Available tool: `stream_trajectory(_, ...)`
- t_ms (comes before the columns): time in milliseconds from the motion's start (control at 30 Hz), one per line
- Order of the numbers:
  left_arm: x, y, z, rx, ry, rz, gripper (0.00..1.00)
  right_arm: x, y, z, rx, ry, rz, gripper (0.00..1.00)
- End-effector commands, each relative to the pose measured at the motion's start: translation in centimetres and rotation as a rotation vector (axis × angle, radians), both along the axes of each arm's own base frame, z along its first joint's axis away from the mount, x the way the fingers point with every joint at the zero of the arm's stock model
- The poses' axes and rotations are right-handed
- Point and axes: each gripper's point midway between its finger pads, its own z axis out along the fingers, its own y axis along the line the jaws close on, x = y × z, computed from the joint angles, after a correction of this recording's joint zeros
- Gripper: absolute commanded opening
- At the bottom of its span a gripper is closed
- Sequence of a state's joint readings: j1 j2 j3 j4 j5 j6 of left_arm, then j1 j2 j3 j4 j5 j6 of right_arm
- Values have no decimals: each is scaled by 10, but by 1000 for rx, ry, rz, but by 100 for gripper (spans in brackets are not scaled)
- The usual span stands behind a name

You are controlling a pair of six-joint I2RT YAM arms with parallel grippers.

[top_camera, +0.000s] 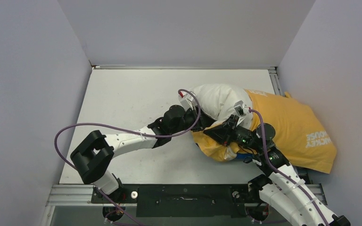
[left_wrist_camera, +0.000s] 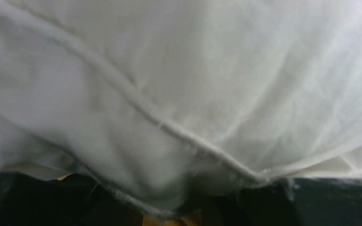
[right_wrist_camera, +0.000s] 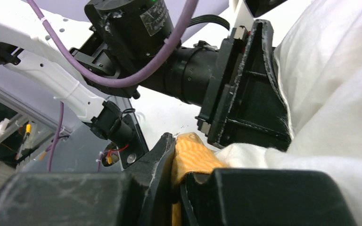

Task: Put the pillow into the pillowcase
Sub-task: Stuff the pillow into the pillowcase.

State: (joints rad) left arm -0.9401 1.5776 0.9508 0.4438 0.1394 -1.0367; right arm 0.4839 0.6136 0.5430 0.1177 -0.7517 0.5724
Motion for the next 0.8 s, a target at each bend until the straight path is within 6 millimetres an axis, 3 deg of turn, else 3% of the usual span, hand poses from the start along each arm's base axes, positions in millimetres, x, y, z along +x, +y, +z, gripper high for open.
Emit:
stream_trajectory(0, -5, 8, -45, 171, 26, -58, 38, -46, 7, 86, 218, -261, 204, 5)
stream_trajectory(33, -3, 19, -45, 195, 22, -29, 42, -41, 7, 80, 201, -248, 183, 5)
stream_trajectory(133, 1, 60, -38, 275, 6, 104, 66, -30, 4, 66, 151, -236, 109, 5)
stream_trajectory(200, -2, 89, -23, 285, 0, 186, 76, -24, 1, 58, 135, -230, 68, 5)
stream_trajectory(267, -11, 114, -9, 251, 33, 237, 81, -21, -1, 54, 141, -222, 38, 5)
stream_trajectory(367, -23, 131, 6, 117, 108, 263, 82, -20, -2, 51, 170, -209, 28, 5)
stream_trajectory(500, -41, 126, 27, -106, 199, 208, 80, -21, 0, 51, 203, -206, 37, 5)
stream_trajectory(633, -40, 114, 48, -231, 222, 177, 70, -24, 3, 51, 206, -206, 60, 5)
stream_trajectory(767, -43, 89, 62, -346, 268, 94, 62, -27, 4, 53, 201, -213, 72, 5)
